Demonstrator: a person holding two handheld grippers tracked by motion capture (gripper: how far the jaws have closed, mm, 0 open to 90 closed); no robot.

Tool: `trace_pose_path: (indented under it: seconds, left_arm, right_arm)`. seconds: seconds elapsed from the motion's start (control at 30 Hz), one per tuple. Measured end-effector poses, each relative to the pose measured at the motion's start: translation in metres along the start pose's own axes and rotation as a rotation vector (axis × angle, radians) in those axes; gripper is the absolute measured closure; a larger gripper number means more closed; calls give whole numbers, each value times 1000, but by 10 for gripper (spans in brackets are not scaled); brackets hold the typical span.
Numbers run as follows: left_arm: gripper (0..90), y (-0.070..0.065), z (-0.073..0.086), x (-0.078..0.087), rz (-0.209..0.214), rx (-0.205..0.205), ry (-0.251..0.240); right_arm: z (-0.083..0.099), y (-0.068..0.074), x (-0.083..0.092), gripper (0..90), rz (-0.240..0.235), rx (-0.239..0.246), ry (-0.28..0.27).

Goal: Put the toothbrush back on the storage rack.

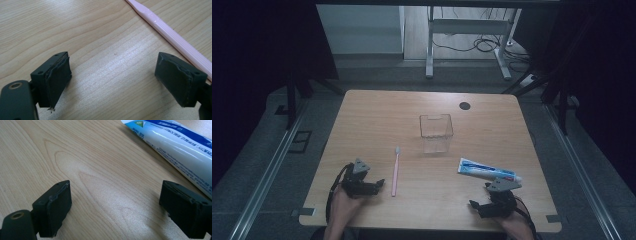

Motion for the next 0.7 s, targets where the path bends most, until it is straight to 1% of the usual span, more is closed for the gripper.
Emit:
trace_pose_path:
  seconds: [0.17,0.7]
  left_arm:
    - [135,0,-1,-1,-16,15,-3]
    - [138,0,-1,-1,-17,16,-4]
  right_arm:
    - [0,0,0,106,0,0,0]
    - [0,0,0,109,-1,-2,-1]
Point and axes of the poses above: each handheld gripper's, and its own axes: x roughly backward along the jaws, z roughly out of its underside, y roughly to its left, the point moved 8 cm from there along -x, roughly forward along the jaws, and after that the axes turned 15 degrees about x, right-handed, at the moved point
